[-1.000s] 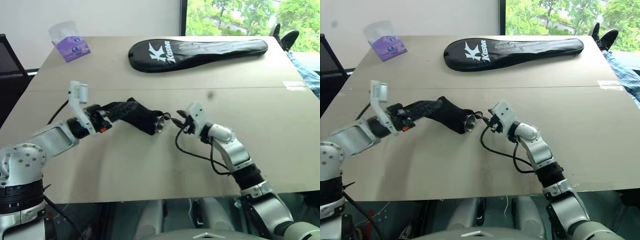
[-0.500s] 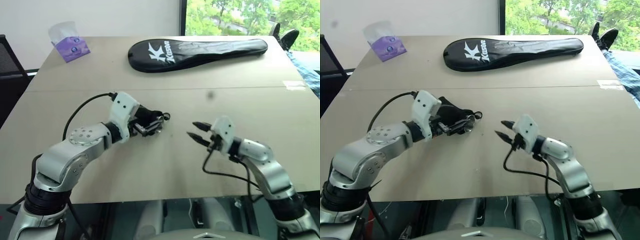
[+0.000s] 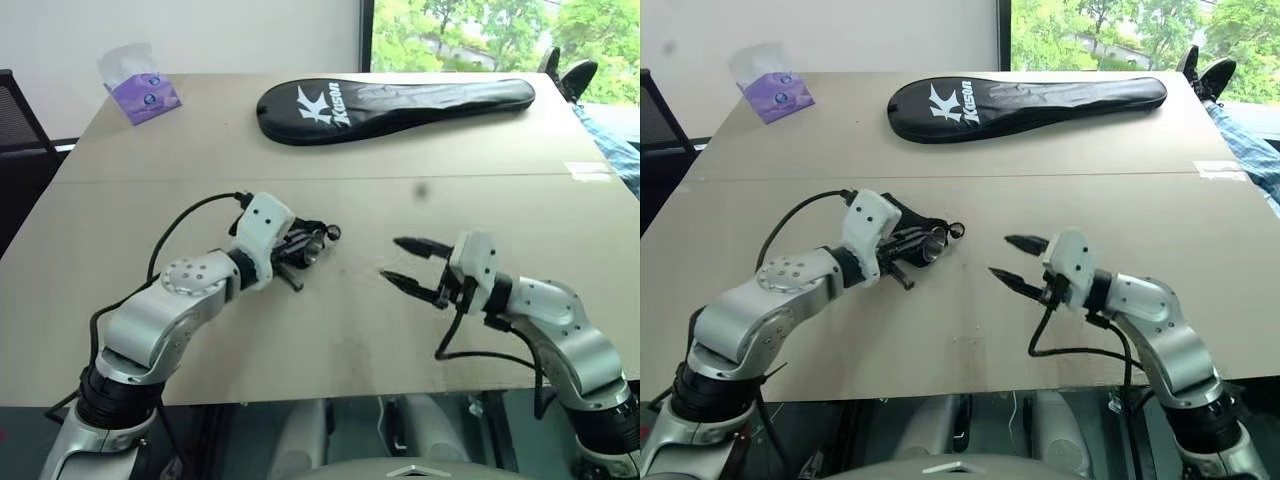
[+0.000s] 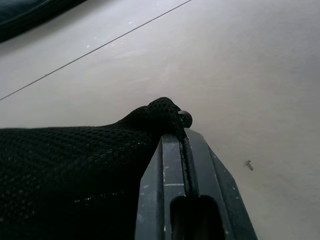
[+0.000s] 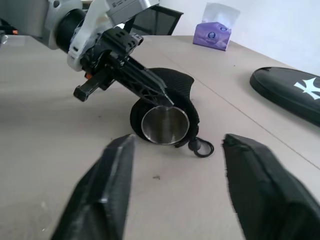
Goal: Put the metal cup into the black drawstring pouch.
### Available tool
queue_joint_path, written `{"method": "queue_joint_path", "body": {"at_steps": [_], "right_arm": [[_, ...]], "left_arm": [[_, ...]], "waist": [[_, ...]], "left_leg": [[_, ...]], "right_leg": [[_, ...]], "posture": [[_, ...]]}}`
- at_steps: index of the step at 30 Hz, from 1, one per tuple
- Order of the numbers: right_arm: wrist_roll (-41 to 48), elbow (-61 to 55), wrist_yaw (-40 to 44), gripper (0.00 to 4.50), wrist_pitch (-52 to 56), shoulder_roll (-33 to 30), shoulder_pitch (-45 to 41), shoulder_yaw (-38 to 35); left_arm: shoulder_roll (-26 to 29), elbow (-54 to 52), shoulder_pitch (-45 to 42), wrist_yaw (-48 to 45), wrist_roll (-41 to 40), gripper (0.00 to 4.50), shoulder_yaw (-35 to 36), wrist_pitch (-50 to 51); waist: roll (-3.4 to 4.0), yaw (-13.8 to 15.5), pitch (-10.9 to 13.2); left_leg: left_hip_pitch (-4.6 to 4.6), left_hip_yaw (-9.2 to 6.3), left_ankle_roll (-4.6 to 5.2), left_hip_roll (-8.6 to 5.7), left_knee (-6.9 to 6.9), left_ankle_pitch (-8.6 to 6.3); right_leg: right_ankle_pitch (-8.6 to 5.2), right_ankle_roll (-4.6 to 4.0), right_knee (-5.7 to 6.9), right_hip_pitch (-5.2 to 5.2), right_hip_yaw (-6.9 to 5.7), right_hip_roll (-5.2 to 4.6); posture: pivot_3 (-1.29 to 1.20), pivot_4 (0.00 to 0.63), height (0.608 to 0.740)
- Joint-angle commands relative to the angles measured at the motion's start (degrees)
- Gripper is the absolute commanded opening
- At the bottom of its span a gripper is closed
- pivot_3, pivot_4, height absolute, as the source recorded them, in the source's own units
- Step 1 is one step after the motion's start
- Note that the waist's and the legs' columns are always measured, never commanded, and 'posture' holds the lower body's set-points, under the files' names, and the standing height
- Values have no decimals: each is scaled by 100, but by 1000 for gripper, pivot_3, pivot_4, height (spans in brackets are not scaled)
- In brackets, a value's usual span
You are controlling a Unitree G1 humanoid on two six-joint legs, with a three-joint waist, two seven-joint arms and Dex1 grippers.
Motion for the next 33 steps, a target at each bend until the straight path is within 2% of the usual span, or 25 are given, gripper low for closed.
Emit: {"method": "queue_joint_path", "body": {"at_steps": [1,9,13,18,25,33], "right_arm": [[86,-105,49,4458,-8,-32,-56,-25],[-251,-8,-88,4458,-170,27,-42,124],[-416,102,-344,4458,-209,234,-115,146],[-556,81,-525,4458,-202,322,12,174],[-744,375,-748,4458,-336,487,101,215],[-1086,1570,-971,4458,-717,1221,-656,547]], "left_arm": [[-61,-151,22,-58,50,0,169,40],[-48,230,-184,-643,-544,0,939,232],[-143,704,-481,-1047,-1352,0,1535,574],[-231,1356,-974,-1073,-2173,0,2146,1211],[-55,2294,-1427,-1359,-2840,0,2548,1771],[233,2930,-1900,-1706,-2920,0,2477,2049]], "waist": [[0,14,0],[0,70,0],[0,77,0],[0,76,0],[0,65,0],[-2,54,-1]], "left_leg": [[0,0,0,0,0,0],[1,1,0,0,2,0],[-1,0,0,0,8,0],[-3,-4,0,0,14,1],[2,-4,-2,1,16,2],[3,-2,-21,0,18,13]], "right_leg": [[0,0,0,0,0,0],[0,0,3,0,-2,0],[0,0,4,1,-19,1],[0,0,7,2,-31,0],[0,0,11,5,-32,3],[0,0,14,4,-31,7]], "posture": [[0,150,740],[0,150,740],[0,150,740],[0,150,740],[0,150,740],[0,150,740]]}}
